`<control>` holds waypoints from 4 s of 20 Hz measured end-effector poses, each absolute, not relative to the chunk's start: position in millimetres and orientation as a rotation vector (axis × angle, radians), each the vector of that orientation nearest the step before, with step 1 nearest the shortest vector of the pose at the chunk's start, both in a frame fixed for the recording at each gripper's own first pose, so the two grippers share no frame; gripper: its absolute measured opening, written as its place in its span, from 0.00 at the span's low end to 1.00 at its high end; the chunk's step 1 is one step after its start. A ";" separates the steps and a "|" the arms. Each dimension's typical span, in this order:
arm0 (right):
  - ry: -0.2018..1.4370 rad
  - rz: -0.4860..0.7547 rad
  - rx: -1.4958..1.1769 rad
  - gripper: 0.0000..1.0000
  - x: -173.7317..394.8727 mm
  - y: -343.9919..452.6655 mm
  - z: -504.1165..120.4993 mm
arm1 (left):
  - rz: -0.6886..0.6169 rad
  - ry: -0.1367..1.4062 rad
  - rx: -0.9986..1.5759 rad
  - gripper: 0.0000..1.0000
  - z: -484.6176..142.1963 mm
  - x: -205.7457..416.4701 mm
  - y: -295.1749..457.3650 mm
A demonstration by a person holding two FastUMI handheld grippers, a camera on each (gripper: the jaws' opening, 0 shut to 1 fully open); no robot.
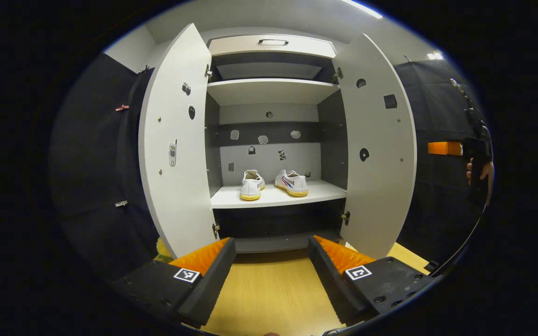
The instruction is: Grab one shoe with the right hand and put it into the shoe cabinet, grab the other shoe with the left hand and put it into the shoe cabinet; then close the right door with the right hand and the left door with the left hand.
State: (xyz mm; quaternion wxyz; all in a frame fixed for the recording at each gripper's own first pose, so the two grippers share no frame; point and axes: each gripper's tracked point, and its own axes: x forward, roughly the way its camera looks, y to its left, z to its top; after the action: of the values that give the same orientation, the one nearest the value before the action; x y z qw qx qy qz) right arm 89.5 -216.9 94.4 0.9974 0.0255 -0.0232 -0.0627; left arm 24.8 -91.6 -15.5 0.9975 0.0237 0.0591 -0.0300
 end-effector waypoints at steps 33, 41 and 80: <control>0.044 0.146 -0.021 0.96 152.8 -106.9 93.2 | 0.162 0.206 -0.062 0.97 -52.2 -2.4 -29.6; 0.045 0.297 -0.008 0.96 161.9 10.0 85.3 | 0.248 0.200 -0.020 0.97 -45.7 -23.3 41.3; 0.250 0.101 0.027 0.98 23.7 43.7 -40.6 | -0.064 -0.007 -0.119 0.95 112.4 135.6 216.9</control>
State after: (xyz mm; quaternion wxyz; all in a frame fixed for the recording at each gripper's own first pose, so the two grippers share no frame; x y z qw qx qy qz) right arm 23.7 43.7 -40.6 0.9908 0.0137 0.1246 0.0504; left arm 135.6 216.9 112.4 0.9977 -0.0595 -0.0034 -0.0321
